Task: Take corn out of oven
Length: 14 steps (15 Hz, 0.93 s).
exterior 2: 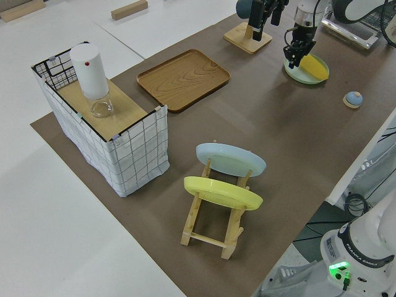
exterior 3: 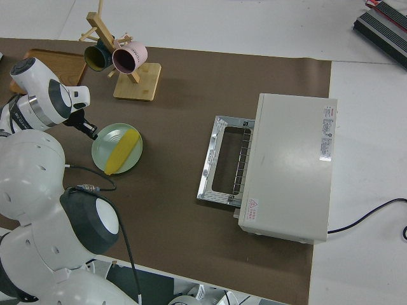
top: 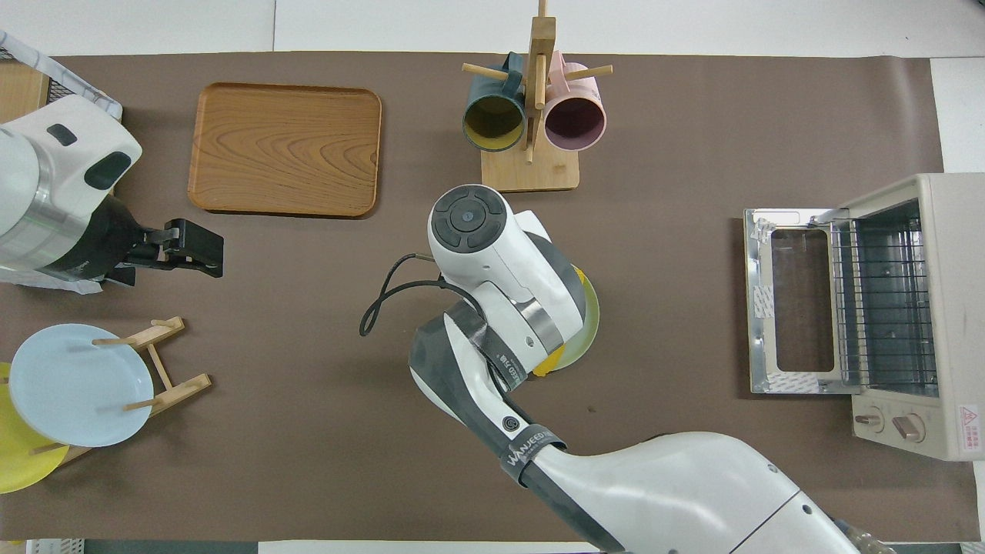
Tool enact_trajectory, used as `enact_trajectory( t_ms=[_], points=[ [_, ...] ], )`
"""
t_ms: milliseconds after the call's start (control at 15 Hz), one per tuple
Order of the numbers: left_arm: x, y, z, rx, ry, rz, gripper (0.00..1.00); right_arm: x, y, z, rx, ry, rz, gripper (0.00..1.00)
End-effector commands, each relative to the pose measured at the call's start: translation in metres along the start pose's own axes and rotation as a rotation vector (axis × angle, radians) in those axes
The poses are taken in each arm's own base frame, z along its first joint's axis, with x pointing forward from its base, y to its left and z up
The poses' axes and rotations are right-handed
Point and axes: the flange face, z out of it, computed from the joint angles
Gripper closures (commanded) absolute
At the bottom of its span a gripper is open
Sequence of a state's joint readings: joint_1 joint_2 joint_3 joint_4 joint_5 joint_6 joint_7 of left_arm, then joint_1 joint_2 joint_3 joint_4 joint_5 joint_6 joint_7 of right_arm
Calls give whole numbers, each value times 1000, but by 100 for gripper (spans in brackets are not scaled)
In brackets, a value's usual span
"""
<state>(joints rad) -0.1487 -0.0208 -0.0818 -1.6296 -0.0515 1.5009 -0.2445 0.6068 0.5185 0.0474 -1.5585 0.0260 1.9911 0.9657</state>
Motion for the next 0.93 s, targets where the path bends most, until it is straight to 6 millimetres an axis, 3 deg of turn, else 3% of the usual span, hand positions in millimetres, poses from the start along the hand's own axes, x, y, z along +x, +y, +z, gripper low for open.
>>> enact_trajectory(
  t_ms=[0, 133, 267, 333, 400, 667, 867],
  points=[
    [-3, 2, -5, -11, 9, 8, 0, 4, 2, -11, 32, 11, 15, 51],
    [-1, -2, -5, -13, 10, 0, 0, 20, 15, -32, -28, 31, -56, 53],
    [0, -9, -5, -13, 5, -14, 0, 42, 46, -59, -103, 98, -147, 69],
    [-1, -8, -6, -13, 8, -14, 0, 50, 64, -68, -142, 91, -138, 84],
    [-1, -6, -5, -12, 6, -9, 0, 61, 84, -69, -179, 67, -133, 99],
    [-5, -6, -11, -15, 20, -9, 0, 88, 164, -45, -389, 65, -131, 100],
    [-8, -5, -17, -17, 35, -4, 0, 105, 214, -25, -413, 17, -80, 100]
  ],
)
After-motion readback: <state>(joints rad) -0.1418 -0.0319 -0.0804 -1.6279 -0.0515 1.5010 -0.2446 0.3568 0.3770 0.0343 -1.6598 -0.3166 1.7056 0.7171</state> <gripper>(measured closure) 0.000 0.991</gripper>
